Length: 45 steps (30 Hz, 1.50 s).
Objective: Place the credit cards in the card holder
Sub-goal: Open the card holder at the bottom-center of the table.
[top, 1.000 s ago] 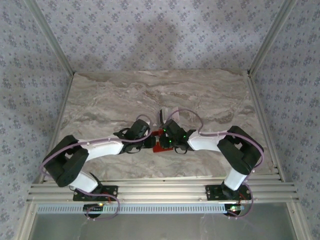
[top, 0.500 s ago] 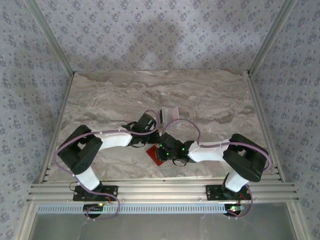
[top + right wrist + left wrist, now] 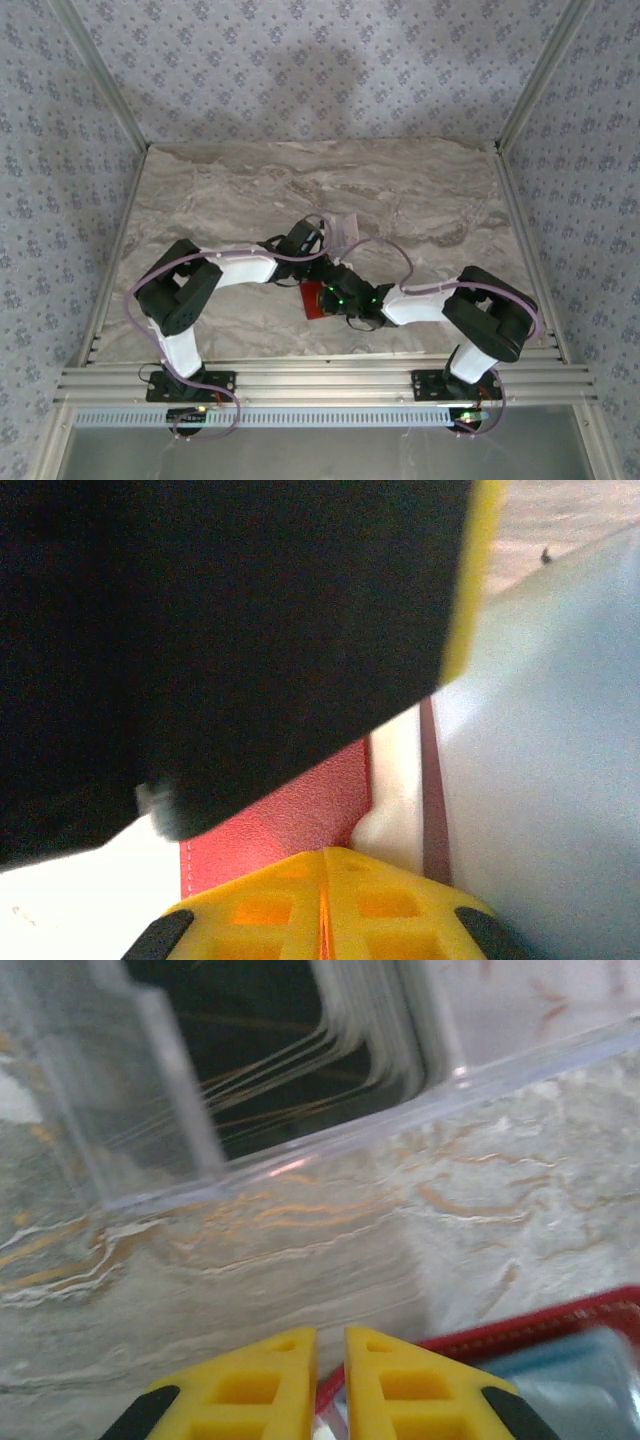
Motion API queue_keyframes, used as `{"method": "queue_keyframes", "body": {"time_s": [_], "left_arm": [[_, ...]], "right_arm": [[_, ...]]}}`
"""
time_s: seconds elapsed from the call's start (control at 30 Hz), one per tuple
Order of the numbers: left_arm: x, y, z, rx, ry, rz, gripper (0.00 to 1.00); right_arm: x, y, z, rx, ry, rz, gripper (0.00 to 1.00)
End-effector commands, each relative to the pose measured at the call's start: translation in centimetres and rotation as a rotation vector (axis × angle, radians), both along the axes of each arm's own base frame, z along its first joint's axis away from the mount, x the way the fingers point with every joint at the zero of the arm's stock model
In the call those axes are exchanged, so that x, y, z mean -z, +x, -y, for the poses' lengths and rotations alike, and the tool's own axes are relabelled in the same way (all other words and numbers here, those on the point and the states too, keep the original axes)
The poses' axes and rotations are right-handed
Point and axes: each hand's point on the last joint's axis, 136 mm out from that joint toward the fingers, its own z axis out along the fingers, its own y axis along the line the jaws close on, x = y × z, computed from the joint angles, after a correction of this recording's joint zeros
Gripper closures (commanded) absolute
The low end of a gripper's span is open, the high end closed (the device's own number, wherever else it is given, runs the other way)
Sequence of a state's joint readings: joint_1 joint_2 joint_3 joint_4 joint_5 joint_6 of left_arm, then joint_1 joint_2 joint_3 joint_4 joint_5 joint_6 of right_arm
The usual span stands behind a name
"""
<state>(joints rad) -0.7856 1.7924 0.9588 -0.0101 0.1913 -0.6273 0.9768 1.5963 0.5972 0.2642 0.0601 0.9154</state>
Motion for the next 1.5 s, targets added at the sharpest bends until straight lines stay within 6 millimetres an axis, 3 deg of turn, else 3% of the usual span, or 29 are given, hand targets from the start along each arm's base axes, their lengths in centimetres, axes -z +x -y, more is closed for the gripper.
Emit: {"method": "queue_keyframes", "body": {"time_s": [0.0, 0.13, 0.2, 0.47, 0.63, 0.8, 1.1, 1.47], "left_arm": [[-3.6, 0.2, 0.2, 0.014, -0.047, 0.041, 0.83], [-6.3, 0.1, -1.3, -0.018, -0.05, 0.099, 0.79], [-6.6, -0.3, -1.9, -0.025, -0.053, 0.103, 0.79], [-3.4, -3.1, -3.6, -0.046, -0.052, 0.073, 0.87], [-1.3, -4.0, -2.2, -0.003, -0.047, 0.045, 0.9], [-0.5, -4.1, -0.8, 0.02, -0.044, 0.036, 0.9], [-0.8, -4.3, 0.0, 0.028, -0.045, 0.052, 0.89], [-3.0, -4.8, 0.0, 0.012, -0.037, 0.119, 0.89]], "right_arm": [[1.5, 1.0, 3.4, 0.178, 0.011, -0.012, 0.89], [2.3, 1.3, 4.7, 0.255, 0.057, -0.021, 0.89], [2.5, 1.4, 5.0, 0.279, 0.082, -0.026, 0.9], [2.2, 1.7, 6.0, 0.327, 0.106, -0.021, 0.9], [2.0, 1.7, 6.1, 0.32, 0.084, -0.019, 0.9], [2.1, 1.6, 6.0, 0.31, 0.074, -0.023, 0.9], [2.3, 1.6, 5.8, 0.302, 0.069, -0.028, 0.9], [2.4, 1.6, 5.7, 0.299, 0.062, -0.029, 0.9]]}}
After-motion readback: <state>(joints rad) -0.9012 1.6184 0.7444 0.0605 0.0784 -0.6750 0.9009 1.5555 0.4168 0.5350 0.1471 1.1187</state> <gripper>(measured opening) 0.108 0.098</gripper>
